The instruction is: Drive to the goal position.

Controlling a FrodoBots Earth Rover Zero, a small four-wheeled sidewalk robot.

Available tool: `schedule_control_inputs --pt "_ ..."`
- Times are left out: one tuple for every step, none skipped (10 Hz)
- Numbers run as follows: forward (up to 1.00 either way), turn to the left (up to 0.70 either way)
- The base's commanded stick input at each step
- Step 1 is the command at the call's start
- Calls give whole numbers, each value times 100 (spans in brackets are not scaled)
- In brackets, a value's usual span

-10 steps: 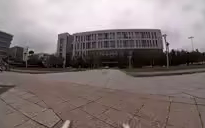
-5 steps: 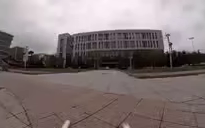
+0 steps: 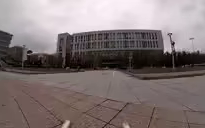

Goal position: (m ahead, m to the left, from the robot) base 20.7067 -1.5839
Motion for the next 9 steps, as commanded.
schedule_control_inputs --pt "100 0" --pt "100 0" --pt "100 0" --pt "100 0" --pt "100 0" --pt "100 0" --pt "100 0" --pt "100 0" --pt "100 0"
